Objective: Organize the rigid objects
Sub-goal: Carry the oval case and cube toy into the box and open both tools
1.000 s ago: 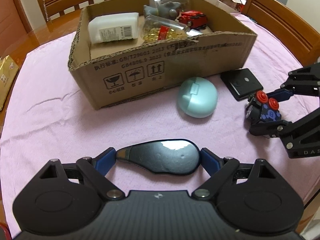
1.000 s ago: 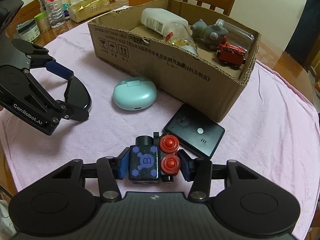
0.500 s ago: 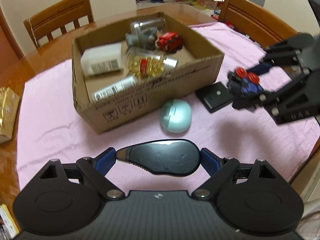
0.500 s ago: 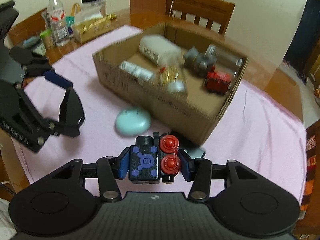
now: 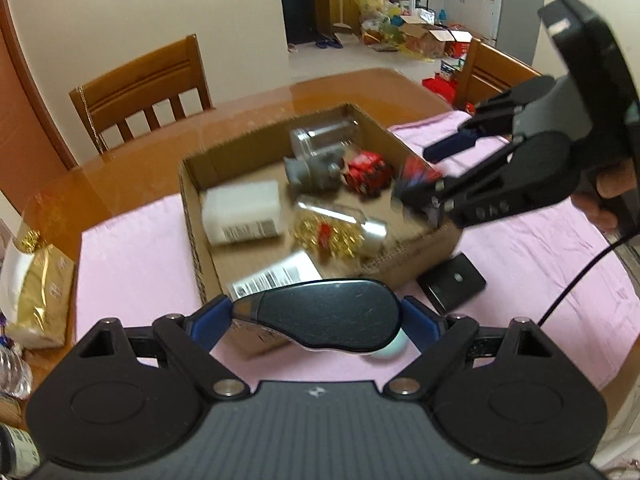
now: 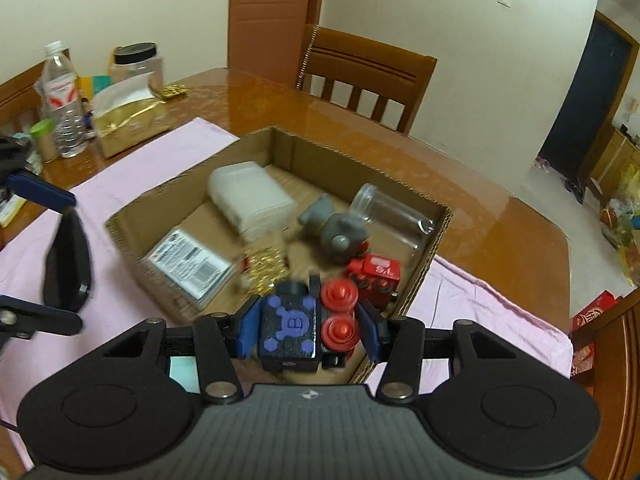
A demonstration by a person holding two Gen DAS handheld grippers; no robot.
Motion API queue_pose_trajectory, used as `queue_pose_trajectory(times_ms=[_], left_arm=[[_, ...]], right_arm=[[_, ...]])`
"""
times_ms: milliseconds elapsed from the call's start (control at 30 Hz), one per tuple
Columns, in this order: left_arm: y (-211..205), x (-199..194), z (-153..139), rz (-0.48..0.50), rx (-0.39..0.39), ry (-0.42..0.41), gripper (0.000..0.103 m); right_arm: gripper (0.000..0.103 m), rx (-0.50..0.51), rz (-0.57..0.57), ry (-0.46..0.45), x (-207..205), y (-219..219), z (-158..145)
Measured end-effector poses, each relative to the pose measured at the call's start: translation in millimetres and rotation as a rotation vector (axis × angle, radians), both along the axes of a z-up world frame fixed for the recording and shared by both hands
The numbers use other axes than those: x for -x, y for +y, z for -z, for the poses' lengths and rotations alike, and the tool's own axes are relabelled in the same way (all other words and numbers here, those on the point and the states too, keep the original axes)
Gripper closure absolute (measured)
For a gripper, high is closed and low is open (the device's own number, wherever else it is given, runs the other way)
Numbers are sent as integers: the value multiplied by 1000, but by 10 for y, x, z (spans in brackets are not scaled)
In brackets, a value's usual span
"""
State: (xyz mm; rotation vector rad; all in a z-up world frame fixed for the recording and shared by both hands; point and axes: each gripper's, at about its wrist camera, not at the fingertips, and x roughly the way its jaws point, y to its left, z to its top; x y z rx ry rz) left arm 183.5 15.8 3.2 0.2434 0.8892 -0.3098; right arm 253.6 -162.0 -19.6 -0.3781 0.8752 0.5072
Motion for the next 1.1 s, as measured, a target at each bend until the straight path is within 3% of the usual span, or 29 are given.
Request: queue_pose_trajectory(times_ms=[33,133,200,733,1100], left_arm=[[2,-39,-6,-4,-4,-5,14],[13,-155,-25,-11,-6,-15,14],[17,-249,-23,-14,-11,-17,14],[70,-1075,309,-98,-58,16,12],[247,-854,177,-147,-16,-6,3]], right_arm=[[40,10,6,9,-45,10,27],[8,12,31,-9,-35,13,36],[1,-9,33,-19,23,11,4],[0,-28,139,-3,367,-138,-181],[0,-33,256,40,544,-301,-46]])
